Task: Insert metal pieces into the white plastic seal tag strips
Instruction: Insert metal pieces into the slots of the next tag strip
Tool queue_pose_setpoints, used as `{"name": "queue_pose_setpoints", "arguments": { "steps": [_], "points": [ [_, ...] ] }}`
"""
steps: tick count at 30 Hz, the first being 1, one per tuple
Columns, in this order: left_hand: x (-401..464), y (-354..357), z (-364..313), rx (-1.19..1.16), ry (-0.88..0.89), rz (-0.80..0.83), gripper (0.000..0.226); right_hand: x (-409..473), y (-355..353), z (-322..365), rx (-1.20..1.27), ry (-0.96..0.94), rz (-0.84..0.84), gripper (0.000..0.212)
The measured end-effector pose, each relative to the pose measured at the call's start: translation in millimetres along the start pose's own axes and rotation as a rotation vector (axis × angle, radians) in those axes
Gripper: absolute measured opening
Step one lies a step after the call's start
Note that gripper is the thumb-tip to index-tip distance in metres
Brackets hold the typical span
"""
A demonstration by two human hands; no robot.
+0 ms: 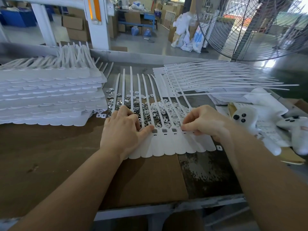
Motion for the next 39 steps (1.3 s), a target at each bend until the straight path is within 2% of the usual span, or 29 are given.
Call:
{"name": "queue_pose_setpoints", "arguments": {
  "steps": [7,12,18,24,29,39],
  "points": [
    [0.7,-0.5,-0.3,0.005,0.004,-0.003,0.045,-0.9,0.0,4.8,0.012,-0.025,-0.014,0.005],
    [0.5,-0.4,-0.1,0.014,0.005,-0.009,0.048,-3.2,9.6,31.8,-0.040,-0.218,-0.140,0.011],
    [0.2,-0.7,-1.0,0.027,-0.001,-0.014,0.050,-3.8,36.6,62.2,-0.137,-0.399,-0.150,0.009],
    [0.4,0.3,-0.4,0.032,0.004,-0.014,0.046,2.8,50.2,65.5,-0.285,-0.349,-0.177,0.026],
    [0.6,0.1,-1.1,0.036,-0.001,0.006,0.045,5.0,50.6,66.6,-0.327,-0.308,-0.234,0.019],
    [1.4,0.8,-0.9,0.059,-0.010,0.017,0.051,5.0,51.4,65.0,-0.296,-0.314,-0.216,0.013]
  ]
}}
Point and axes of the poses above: each hand's wrist, its own x-axis towards the middle knuckle, its own y-axis out of the palm, z = x × y, the point moved 6 cm from there along x, towards the middle knuckle, and after that the axes turned 2 degrees about -x, right-handed, at the moved point
